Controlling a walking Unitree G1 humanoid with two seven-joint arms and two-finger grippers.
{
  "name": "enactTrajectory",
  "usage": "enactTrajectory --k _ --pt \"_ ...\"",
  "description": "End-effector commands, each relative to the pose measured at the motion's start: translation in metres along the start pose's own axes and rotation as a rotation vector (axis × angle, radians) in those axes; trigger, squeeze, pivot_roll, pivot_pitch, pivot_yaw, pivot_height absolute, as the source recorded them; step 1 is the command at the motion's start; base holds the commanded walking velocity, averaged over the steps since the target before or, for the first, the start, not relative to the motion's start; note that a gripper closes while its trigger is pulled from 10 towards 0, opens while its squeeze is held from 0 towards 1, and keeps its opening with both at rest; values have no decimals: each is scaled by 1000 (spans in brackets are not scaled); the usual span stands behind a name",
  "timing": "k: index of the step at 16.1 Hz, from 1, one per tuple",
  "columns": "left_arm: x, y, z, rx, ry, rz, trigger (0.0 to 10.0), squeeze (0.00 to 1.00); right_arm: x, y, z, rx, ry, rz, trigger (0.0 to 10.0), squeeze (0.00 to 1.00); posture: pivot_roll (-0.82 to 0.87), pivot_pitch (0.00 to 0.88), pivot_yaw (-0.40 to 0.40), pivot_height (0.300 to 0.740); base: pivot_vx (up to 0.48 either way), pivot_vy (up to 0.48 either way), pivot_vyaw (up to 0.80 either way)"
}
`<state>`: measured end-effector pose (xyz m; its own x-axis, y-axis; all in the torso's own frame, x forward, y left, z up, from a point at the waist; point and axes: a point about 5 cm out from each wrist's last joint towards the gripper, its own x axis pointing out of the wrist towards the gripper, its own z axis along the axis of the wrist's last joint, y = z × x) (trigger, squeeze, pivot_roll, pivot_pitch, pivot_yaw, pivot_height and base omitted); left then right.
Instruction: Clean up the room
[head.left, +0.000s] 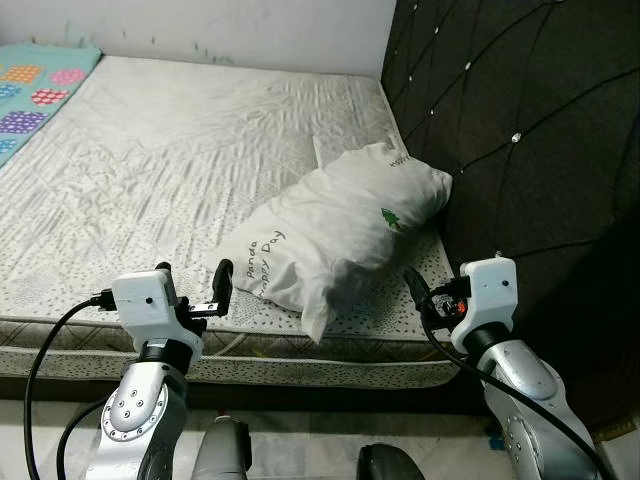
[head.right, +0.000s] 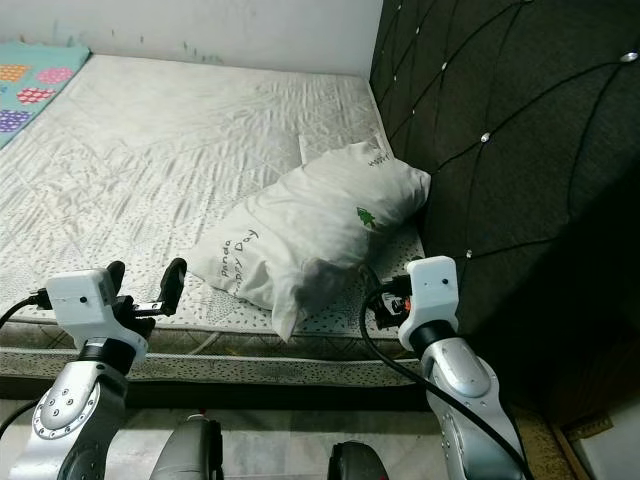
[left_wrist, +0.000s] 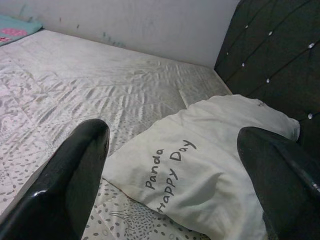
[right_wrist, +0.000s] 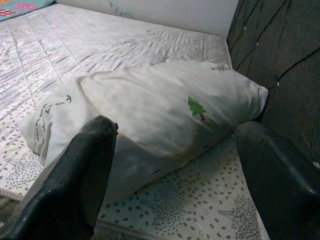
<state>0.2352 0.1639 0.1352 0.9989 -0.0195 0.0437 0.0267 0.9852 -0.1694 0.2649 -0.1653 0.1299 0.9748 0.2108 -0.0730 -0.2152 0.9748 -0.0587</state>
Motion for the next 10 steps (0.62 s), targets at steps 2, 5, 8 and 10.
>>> enactTrajectory --k 2,5,8,10 --pt "-1 -3 4 2 -19 -18 10000 0 2 -2 0 -9 0 4 10000 0 -51 85 -60 661 259 0 0" --pt "-1 -3 4 2 -17 -20 10000 0 5 -2 2 -11 -6 8 10000 0 -50 86 -60 661 263 0 0" --pt "0 -6 5 -3 -22 -40 10000 0 10 -1 3 -13 -15 12 10000 0 -45 89 -59 661 277 0 0" --pt "1 -6 5 -6 -21 -38 10000 0 12 0 4 -14 -19 16 10000 0 -42 90 -62 661 300 0 0"
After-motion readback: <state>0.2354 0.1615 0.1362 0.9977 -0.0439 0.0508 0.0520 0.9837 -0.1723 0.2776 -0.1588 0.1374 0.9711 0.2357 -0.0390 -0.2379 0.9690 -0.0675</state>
